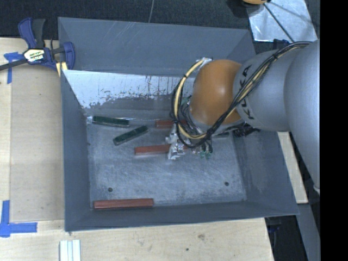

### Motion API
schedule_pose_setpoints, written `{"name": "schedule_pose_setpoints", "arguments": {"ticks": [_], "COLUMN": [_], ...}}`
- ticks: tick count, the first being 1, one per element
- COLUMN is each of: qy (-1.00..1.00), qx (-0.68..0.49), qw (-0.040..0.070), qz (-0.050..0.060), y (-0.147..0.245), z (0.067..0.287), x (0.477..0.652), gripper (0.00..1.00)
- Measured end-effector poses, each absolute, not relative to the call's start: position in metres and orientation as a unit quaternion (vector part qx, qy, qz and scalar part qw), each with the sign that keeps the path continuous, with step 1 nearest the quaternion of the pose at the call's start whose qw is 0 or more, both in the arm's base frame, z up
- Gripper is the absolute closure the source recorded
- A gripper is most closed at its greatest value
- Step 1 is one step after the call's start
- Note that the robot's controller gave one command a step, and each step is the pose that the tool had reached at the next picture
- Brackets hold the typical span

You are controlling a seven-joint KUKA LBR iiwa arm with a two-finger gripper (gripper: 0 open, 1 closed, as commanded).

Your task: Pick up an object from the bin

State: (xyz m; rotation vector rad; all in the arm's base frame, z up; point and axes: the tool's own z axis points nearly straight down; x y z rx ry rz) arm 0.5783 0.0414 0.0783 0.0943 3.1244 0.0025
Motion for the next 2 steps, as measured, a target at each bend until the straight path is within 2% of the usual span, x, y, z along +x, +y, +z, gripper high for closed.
{"name": "schedule_pose_setpoints", "arguments": {"ticks": [1,2], "qy": [1.0,1.0], "qx": [0.03,0.017], "qw": [0.008,0.006], "qz": [0.001,0.001], "y": [0.041,0.053], "z": [0.078,0.254], "x": [0.578,0.584], "gripper": [1.0,1.0]}}
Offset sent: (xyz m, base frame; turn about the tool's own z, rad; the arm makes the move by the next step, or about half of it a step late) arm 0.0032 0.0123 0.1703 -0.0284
